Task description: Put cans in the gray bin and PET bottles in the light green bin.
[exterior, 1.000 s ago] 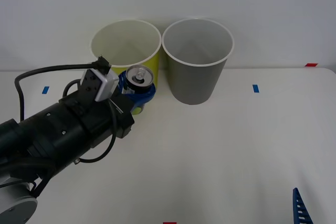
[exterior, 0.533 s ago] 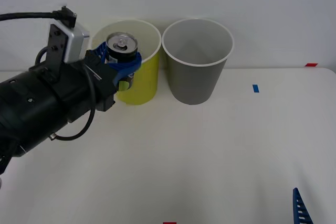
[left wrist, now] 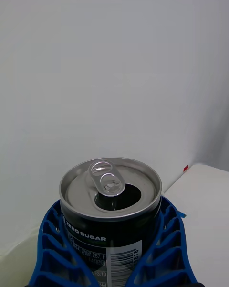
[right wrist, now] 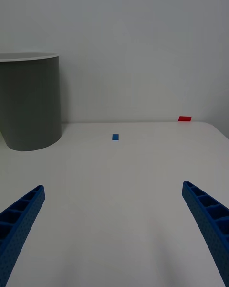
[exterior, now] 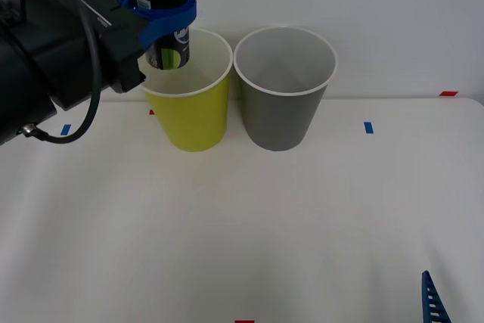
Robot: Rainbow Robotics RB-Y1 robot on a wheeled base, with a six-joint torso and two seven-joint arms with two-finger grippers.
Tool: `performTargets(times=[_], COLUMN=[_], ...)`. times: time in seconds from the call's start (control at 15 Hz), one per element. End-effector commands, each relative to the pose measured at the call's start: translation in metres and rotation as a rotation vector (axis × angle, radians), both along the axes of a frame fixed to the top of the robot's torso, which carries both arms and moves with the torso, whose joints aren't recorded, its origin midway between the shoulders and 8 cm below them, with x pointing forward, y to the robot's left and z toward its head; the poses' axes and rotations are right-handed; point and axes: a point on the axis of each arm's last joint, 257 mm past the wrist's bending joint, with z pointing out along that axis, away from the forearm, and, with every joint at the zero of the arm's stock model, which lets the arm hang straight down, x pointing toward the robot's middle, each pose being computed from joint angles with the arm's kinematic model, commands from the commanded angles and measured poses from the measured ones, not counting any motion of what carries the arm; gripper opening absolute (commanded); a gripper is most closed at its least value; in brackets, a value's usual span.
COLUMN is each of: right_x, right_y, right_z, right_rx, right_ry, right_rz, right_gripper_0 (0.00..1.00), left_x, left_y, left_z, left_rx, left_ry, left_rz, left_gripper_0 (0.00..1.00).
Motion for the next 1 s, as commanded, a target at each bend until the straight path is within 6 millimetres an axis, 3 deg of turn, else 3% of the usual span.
performTargets(times=[0.07, 0.4, 0.73, 1.0], right_x=[0.000, 0.000, 0.000, 0.000], right_y=[0.000, 0.000, 0.000, 0.000], right_z=[0.000, 0.000, 0.000, 0.000], right_rx=[0.000, 0.000, 0.000, 0.000], right_ry=[0.000, 0.000, 0.000, 0.000], right_rz=[0.000, 0.000, 0.000, 0.000], right_gripper_0=[1.00, 1.00, 1.00, 1.00], left_x=[0.019, 0.051, 0.089, 0.119], left_y=[-0.011, -0.038, -0.073, -0.093], left_z=[0.012, 0.017, 0.036, 0.025], left_rx=[-0.036, -0.125, -0.193, -0.199], left_ry=[0.034, 0.136, 0.140, 0.091], left_rz=[-0.034, -0.107, -0.148, -0.106], left_gripper_0=[0.00, 0.00, 0.00, 0.00])
